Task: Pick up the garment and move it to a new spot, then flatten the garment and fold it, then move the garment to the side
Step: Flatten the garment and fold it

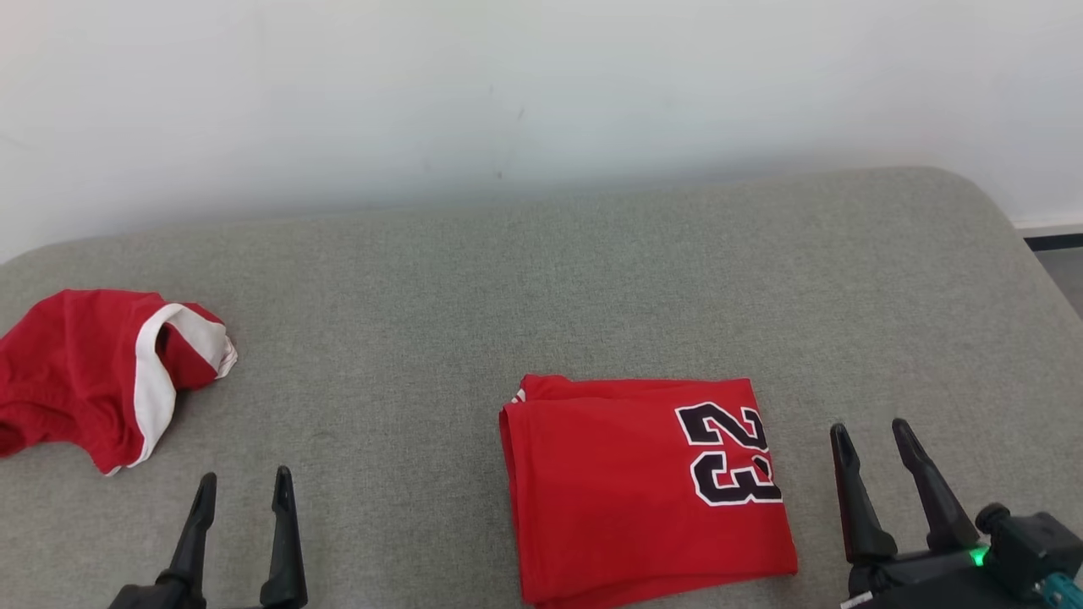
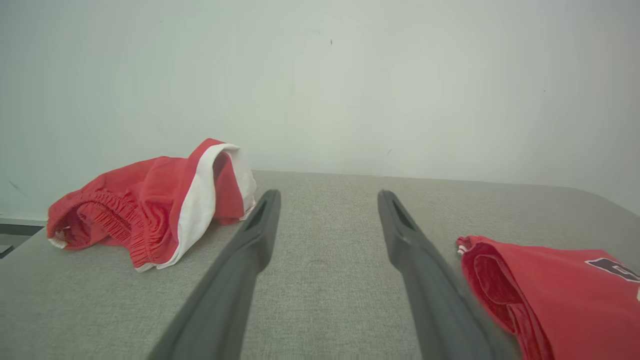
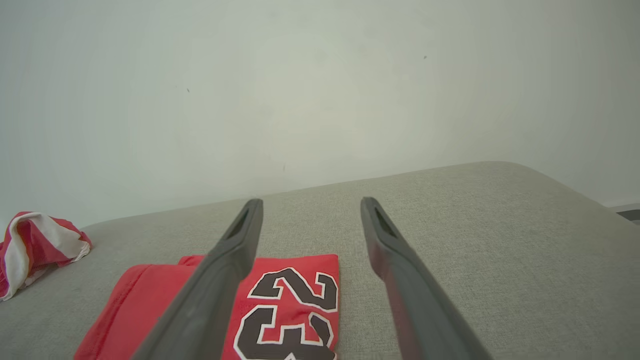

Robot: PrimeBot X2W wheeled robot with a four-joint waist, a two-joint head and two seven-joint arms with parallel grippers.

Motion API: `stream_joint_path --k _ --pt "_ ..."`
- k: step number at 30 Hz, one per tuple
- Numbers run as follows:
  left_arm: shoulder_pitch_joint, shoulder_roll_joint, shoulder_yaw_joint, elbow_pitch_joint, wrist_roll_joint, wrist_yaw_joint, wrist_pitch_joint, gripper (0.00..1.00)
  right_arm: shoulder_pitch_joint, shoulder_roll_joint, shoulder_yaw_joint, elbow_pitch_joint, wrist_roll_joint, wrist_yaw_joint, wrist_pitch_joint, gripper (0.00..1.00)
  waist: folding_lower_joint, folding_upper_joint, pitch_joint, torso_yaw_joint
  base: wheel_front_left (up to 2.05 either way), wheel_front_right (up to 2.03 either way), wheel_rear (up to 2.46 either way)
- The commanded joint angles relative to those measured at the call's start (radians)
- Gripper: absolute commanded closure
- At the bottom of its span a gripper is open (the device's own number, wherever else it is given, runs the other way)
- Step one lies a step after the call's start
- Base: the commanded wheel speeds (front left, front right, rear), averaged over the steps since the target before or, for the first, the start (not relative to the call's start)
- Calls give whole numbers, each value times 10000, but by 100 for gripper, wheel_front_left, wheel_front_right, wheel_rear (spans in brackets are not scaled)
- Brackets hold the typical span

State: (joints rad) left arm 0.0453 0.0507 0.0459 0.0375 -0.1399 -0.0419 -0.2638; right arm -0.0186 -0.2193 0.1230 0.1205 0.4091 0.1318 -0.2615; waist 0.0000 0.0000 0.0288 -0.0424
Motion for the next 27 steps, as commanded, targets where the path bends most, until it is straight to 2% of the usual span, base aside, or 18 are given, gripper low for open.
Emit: stream_joint_path --k 1,18,27 --pt "153 -3 42 10 116 -10 -8 0 172 69 -38 -67 -122 -25 -46 0 0 0 -99 16 0 0 0" --pt "805 -3 -67 -140 500 -7 -8 0 800 615 -119 -103 -934 -25 -47 0 0 0 -302 311 0 0 0" --pt "904 -3 -131 -170 397 69 -8 0 710 673 -53 71 -1039 -25 -47 0 0 0 -315 309 0 0 0"
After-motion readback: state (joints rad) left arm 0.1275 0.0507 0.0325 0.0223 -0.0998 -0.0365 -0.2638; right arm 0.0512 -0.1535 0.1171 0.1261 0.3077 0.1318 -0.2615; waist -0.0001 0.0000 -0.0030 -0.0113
